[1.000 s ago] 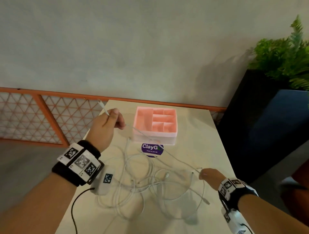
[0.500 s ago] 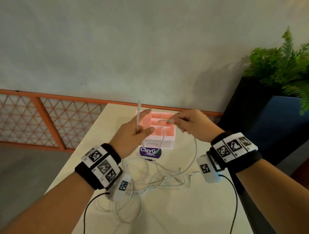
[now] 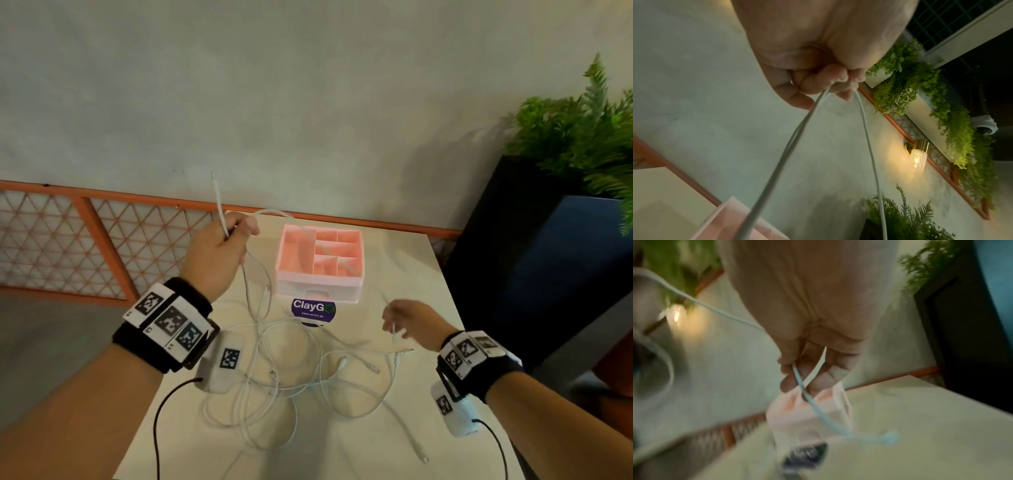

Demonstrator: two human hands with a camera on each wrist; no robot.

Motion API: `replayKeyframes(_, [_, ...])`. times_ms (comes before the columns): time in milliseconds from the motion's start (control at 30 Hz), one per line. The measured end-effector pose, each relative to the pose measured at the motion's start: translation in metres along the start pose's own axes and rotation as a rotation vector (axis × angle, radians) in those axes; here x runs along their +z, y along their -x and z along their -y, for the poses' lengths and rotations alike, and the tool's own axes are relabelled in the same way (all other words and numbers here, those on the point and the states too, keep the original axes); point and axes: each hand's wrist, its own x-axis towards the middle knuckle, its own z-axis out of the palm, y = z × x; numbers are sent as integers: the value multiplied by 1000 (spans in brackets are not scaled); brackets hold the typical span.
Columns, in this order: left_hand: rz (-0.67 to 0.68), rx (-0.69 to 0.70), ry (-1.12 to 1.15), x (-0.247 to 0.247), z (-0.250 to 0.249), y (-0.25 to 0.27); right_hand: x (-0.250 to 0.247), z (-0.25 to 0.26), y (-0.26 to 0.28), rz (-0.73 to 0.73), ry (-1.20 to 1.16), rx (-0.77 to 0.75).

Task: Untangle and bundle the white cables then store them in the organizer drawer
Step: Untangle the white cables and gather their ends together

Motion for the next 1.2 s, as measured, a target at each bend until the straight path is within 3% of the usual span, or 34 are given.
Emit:
replayKeyframes(33, [-3,-3,4,-1,1,0,-5,14,1,-53,-178,-11])
replayKeyframes(100, [2,-11,4,-1,4,1,-18,47,3,-198,-295,-174])
replayKeyframes(167, [30,-29,-16,2,8,2,-30,75,6,-366,-199,-344])
replayKeyframes(233, [71,-54,-46,4,12,5,-42,86,7,-511,32,-419])
replayKeyframes(300, [97,-76,-53,5,17,9,-49,77,4,-581,264,-386])
replayKeyframes(433, [57,-105,28,-3,23,11,-52,20,-9,-645,370,-166])
replayKeyframes(500, [31,-101,63,-6,25,9,-48,-10,-15,-549,444,-20])
replayKeyframes(633, [43,-105,192,-5,28,7,-20,-61,-16,-192,622,225])
replayKeyframes(733, [85,-135,204,0,33,13,3,-85,-6,-114,726,221])
replayKeyframes(833, [124,-166,207,4,44,19,30,-98,11,172,855,267])
replayKeyframes(900, [148,-160,172,7,49,21,47,-110,21,278,901,351])
replayKeyframes(1100, [176,-112,132,15,49,24,74,-136,34,283,912,376])
replayKeyframes(1200, [180,-118,88,16,49,26,70,-127,36,200,783,378])
